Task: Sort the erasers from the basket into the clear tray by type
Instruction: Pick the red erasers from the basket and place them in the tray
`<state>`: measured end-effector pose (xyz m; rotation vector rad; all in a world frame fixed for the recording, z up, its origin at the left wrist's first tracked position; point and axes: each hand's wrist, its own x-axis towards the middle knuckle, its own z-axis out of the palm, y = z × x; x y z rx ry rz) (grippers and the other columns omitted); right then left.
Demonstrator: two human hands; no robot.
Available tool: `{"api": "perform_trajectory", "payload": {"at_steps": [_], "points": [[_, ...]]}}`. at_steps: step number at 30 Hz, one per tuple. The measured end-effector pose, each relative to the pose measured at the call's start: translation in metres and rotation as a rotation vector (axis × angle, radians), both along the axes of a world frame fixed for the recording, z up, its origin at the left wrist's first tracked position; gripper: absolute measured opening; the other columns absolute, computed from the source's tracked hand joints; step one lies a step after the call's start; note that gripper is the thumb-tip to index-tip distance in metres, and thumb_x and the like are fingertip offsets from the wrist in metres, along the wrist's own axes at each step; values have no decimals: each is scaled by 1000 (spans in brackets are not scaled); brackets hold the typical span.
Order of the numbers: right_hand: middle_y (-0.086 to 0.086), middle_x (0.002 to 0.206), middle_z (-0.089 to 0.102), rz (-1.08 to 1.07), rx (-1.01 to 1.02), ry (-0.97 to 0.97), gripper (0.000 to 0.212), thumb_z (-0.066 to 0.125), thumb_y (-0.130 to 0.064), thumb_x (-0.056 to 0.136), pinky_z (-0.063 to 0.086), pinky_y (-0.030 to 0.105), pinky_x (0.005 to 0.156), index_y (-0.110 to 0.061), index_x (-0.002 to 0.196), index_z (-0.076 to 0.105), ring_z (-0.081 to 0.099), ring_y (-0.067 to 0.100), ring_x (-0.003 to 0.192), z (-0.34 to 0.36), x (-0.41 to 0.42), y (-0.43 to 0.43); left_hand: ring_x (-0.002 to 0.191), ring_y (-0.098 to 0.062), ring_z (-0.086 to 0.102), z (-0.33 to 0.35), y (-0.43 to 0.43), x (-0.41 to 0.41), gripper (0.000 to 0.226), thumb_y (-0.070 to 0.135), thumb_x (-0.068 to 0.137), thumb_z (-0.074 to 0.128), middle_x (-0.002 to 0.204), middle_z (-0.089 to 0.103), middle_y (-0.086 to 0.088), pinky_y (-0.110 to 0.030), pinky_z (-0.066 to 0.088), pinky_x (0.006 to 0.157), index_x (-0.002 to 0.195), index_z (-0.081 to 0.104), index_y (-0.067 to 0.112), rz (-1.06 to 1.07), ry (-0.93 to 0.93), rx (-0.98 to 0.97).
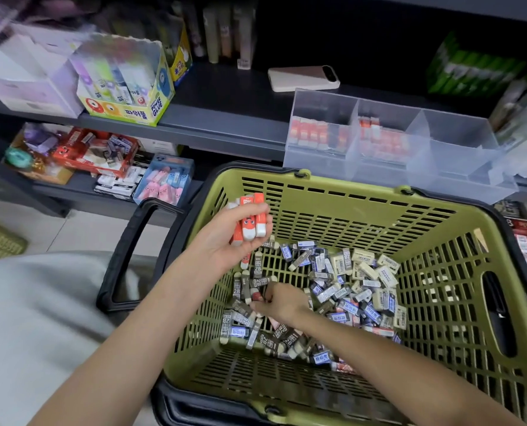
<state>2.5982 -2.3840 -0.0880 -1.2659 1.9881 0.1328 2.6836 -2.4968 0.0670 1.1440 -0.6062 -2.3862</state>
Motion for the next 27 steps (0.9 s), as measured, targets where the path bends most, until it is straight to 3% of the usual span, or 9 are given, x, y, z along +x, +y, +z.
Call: {"api": "perform_trajectory", "payload": {"at_steps": [3,6,11,14,17,20,24,27], "points": [[-5,70,54,31,13,-100,36,61,-52,83,41,21,50,-17,91,57,57,12,68,3,-14,8,57,-16,66,0,0,0,41,4,56,73,65,68,-10,-24,53,50,95,59,2,-16,12,1],[-1,86,58,161,9,14,33,67,-35,81,42,22,53,-14,105,57,58,17,79,5,-11,16,58,-16,67,2,1,-1,52,5,54,75,65,69,-9,-25,54,51,102,57,2,-34,2,-22],[-2,78,57,157,-79,120,23,61,-36,85,31,21,44,-13,89,58,53,15,69,2,-1,18,58,-15,68,2,2,-1,51,5,54,75,64,70,-7,-24,54,52,102,58,4,-48,-18,-51],[4,82,67,-50,-68,-125,21,61,-28,87,45,24,50,-8,88,65,54,13,62,6,-14,17,60,-14,69,1,2,-1,48,5,54,76,64,71,-4,-24,54,53,98,59,10,-68,-47,-99],[14,81,62,-311,-79,-418,20,63,-16,87,44,25,52,3,91,63,49,14,55,24,-32,16,60,-12,69,-1,4,-2,52,7,54,79,72,71,-3,-23,54,54,102,59,13,-138,-133,-192],[12,80,62,-525,-144,-751,10,63,-13,87,40,23,48,-4,91,63,46,11,50,59,-48,12,60,-11,66,-5,8,-3,47,4,63,80,81,65,-4,-22,53,54,103,58,12,-191,-196,-273],[-1,70,67,-538,-317,-976,8,60,-12,88,41,19,52,-8,83,64,47,10,55,113,-62,12,69,-11,67,-4,13,-6,54,13,56,84,87,66,-2,-24,55,60,103,58,15,-263,-237,-379],[5,70,65,-506,-470,-1004,9,60,-9,89,40,17,48,-2,87,64,47,9,51,145,-63,12,70,-11,66,2,16,-10,65,21,48,86,85,66,0,-25,53,60,107,59,14,-313,-179,-393]]}}
